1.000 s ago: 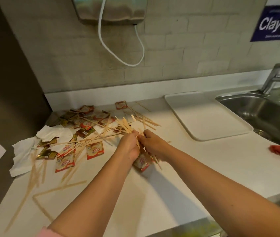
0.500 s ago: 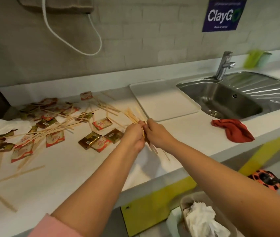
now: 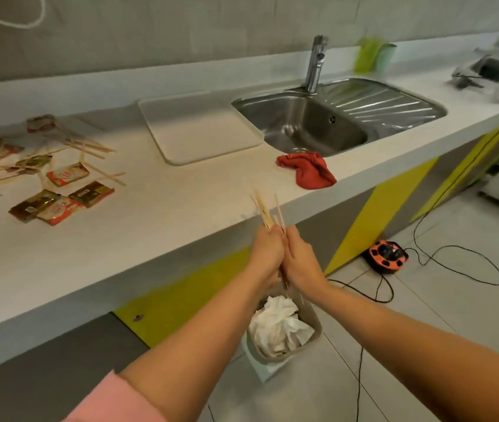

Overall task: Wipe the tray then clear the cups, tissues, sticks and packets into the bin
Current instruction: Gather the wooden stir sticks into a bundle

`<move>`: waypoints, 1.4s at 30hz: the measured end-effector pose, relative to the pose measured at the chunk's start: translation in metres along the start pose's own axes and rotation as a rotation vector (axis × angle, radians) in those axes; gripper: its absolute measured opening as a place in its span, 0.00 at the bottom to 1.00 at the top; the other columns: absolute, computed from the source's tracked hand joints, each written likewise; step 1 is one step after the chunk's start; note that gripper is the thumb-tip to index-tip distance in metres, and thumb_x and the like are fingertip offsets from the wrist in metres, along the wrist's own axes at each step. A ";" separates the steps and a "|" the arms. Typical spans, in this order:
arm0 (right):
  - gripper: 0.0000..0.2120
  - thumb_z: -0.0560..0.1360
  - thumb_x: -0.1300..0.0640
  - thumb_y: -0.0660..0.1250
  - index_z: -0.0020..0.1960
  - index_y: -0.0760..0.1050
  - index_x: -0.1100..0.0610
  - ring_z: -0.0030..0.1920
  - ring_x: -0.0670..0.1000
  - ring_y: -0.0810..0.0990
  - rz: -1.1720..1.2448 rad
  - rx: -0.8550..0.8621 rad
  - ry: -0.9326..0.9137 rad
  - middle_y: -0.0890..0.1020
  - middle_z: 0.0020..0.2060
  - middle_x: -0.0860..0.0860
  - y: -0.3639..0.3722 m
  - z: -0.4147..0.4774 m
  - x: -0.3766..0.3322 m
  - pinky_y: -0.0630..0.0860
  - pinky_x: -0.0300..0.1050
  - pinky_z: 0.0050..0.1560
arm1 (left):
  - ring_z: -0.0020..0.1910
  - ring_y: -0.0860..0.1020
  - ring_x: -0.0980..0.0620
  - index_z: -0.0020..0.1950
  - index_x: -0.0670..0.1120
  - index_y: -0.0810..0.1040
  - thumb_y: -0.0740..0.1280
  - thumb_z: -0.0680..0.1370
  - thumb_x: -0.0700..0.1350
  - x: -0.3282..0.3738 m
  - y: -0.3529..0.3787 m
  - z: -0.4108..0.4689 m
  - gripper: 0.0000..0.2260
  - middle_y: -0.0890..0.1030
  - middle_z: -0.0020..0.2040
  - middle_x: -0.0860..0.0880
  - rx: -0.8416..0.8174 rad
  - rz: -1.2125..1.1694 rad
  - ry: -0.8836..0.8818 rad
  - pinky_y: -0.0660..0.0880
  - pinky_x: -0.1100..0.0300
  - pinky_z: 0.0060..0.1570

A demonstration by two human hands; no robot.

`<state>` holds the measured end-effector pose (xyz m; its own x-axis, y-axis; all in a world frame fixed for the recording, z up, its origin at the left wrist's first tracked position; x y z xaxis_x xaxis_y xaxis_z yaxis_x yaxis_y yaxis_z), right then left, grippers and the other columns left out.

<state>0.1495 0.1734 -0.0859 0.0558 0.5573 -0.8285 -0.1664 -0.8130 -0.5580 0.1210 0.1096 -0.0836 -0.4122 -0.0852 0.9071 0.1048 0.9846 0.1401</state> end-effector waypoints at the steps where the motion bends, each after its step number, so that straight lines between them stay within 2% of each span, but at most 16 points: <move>1: 0.13 0.82 0.53 0.51 0.39 0.60 0.50 0.31 0.52 0.73 0.001 -0.007 0.025 0.74 0.29 0.51 -0.002 -0.007 0.015 0.65 0.44 0.30 | 0.40 0.75 0.54 0.56 0.41 0.71 0.53 0.82 0.42 -0.013 0.008 -0.001 0.10 0.76 0.43 0.46 0.001 0.024 -0.027 0.70 0.63 0.36; 5: 0.13 0.82 0.51 0.51 0.41 0.63 0.54 0.31 0.51 0.72 -0.001 -0.099 0.186 0.73 0.30 0.51 0.005 -0.029 0.078 0.69 0.46 0.34 | 0.47 0.77 0.48 0.57 0.43 0.71 0.52 0.82 0.41 -0.079 0.025 0.003 0.10 0.77 0.47 0.43 0.001 0.047 -0.193 0.73 0.59 0.43; 6: 0.13 0.82 0.51 0.51 0.42 0.65 0.56 0.31 0.50 0.72 0.008 -0.142 0.242 0.73 0.31 0.51 0.010 -0.034 0.092 0.69 0.45 0.33 | 0.45 0.76 0.48 0.55 0.43 0.71 0.52 0.82 0.41 -0.093 0.025 0.004 0.09 0.77 0.46 0.43 0.002 0.041 -0.261 0.73 0.58 0.42; 10: 0.14 0.82 0.54 0.50 0.42 0.67 0.57 0.24 0.47 0.67 0.125 -0.399 0.602 0.70 0.29 0.51 0.031 -0.053 0.130 0.63 0.36 0.20 | 0.29 0.68 0.48 0.39 0.40 0.71 0.53 0.79 0.34 -0.143 0.011 0.008 0.12 0.71 0.32 0.43 -0.025 0.086 -0.514 0.66 0.58 0.28; 14: 0.18 0.81 0.60 0.48 0.35 0.69 0.58 0.19 0.44 0.64 0.187 -0.559 0.902 0.69 0.24 0.51 0.050 -0.062 0.153 0.60 0.31 0.19 | 0.26 0.68 0.47 0.36 0.38 0.72 0.52 0.79 0.33 -0.181 -0.002 0.013 0.14 0.72 0.24 0.44 -0.043 0.141 -0.671 0.68 0.62 0.24; 18: 0.20 0.80 0.62 0.47 0.33 0.68 0.57 0.16 0.43 0.62 0.171 -0.569 1.034 0.67 0.24 0.51 0.061 -0.056 0.170 0.59 0.30 0.18 | 0.20 0.68 0.49 0.34 0.39 0.69 0.51 0.81 0.33 -0.195 -0.007 0.025 0.16 0.71 0.20 0.46 -0.020 0.144 -0.685 0.63 0.71 0.15; 20: 0.19 0.80 0.62 0.48 0.33 0.68 0.57 0.16 0.43 0.62 0.175 -0.565 1.046 0.67 0.22 0.50 0.063 -0.049 0.174 0.60 0.31 0.18 | 0.16 0.67 0.53 0.35 0.40 0.70 0.52 0.81 0.34 -0.198 -0.008 0.033 0.16 0.71 0.20 0.47 -0.011 0.130 -0.659 0.61 0.73 0.15; 23: 0.16 0.80 0.60 0.52 0.35 0.71 0.57 0.18 0.44 0.67 0.246 -0.535 1.024 0.72 0.22 0.50 0.062 -0.033 0.175 0.67 0.33 0.20 | 0.25 0.70 0.54 0.41 0.41 0.74 0.55 0.82 0.38 -0.199 -0.006 0.050 0.12 0.74 0.30 0.46 0.013 0.086 -0.674 0.67 0.70 0.19; 25: 0.14 0.81 0.57 0.55 0.39 0.72 0.58 0.25 0.49 0.74 0.285 -0.507 1.005 0.77 0.28 0.53 0.057 -0.022 0.174 0.75 0.41 0.29 | 0.38 0.76 0.49 0.56 0.40 0.75 0.56 0.82 0.48 -0.194 -0.003 0.057 0.14 0.78 0.45 0.43 -0.019 0.070 -0.696 0.75 0.58 0.38; 27: 0.12 0.81 0.56 0.54 0.47 0.72 0.61 0.34 0.55 0.77 0.252 -0.471 1.026 0.78 0.39 0.60 0.051 -0.012 0.178 0.76 0.51 0.43 | 0.59 0.74 0.41 0.69 0.43 0.68 0.53 0.82 0.55 -0.194 -0.006 0.062 0.21 0.73 0.64 0.39 -0.045 0.096 -0.745 0.68 0.50 0.59; 28: 0.12 0.81 0.56 0.53 0.53 0.70 0.62 0.39 0.57 0.78 0.185 -0.466 1.031 0.78 0.46 0.62 0.048 -0.009 0.181 0.75 0.54 0.48 | 0.67 0.69 0.40 0.72 0.44 0.64 0.51 0.82 0.56 -0.193 -0.008 0.063 0.24 0.68 0.70 0.38 -0.048 0.107 -0.761 0.63 0.50 0.65; 30: 0.15 0.81 0.57 0.52 0.63 0.68 0.63 0.46 0.59 0.77 0.059 -0.471 1.021 0.75 0.53 0.63 0.044 -0.007 0.185 0.73 0.54 0.49 | 0.73 0.61 0.40 0.75 0.42 0.58 0.49 0.82 0.57 -0.193 -0.012 0.064 0.26 0.61 0.74 0.38 -0.040 0.089 -0.768 0.58 0.50 0.70; 33: 0.15 0.80 0.59 0.52 0.63 0.66 0.64 0.41 0.57 0.75 -0.018 -0.508 0.982 0.73 0.44 0.58 0.041 -0.006 0.184 0.74 0.54 0.50 | 0.70 0.65 0.40 0.75 0.41 0.59 0.52 0.82 0.55 -0.190 -0.017 0.063 0.26 0.65 0.71 0.38 0.009 0.095 -0.726 0.59 0.49 0.69; 37: 0.16 0.80 0.58 0.54 0.66 0.65 0.63 0.35 0.53 0.76 -0.069 -0.572 0.909 0.73 0.39 0.55 0.041 -0.006 0.170 0.75 0.49 0.43 | 0.52 0.73 0.46 0.66 0.41 0.69 0.56 0.81 0.50 -0.178 -0.022 0.060 0.17 0.74 0.57 0.43 0.015 0.133 -0.616 0.65 0.49 0.62; 40: 0.13 0.80 0.59 0.55 0.62 0.68 0.61 0.32 0.51 0.76 -0.219 -0.651 0.756 0.76 0.41 0.55 0.044 -0.002 0.144 0.73 0.44 0.33 | 0.37 0.72 0.51 0.46 0.46 0.73 0.58 0.79 0.44 -0.159 -0.024 0.052 0.05 0.73 0.43 0.47 -0.048 0.197 -0.547 0.68 0.59 0.40; 42: 0.13 0.80 0.59 0.55 0.62 0.70 0.62 0.31 0.51 0.76 -0.376 -0.707 0.652 0.77 0.45 0.57 0.047 0.004 0.125 0.74 0.44 0.34 | 0.31 0.70 0.53 0.39 0.46 0.71 0.57 0.78 0.40 -0.144 -0.029 0.048 0.09 0.71 0.36 0.49 -0.050 0.294 -0.491 0.63 0.62 0.32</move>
<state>0.1446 0.2053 -0.2154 0.5429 0.7671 -0.3418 0.5768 -0.6364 -0.5121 0.1336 0.1010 -0.2374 -0.7304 0.2836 0.6214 0.3161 0.9468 -0.0606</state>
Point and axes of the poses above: each hand's wrist, its own z-axis towards the middle knuckle, its own y-axis out of the palm, x = y × z, the point moved 3 cm from there along z, towards the middle knuckle
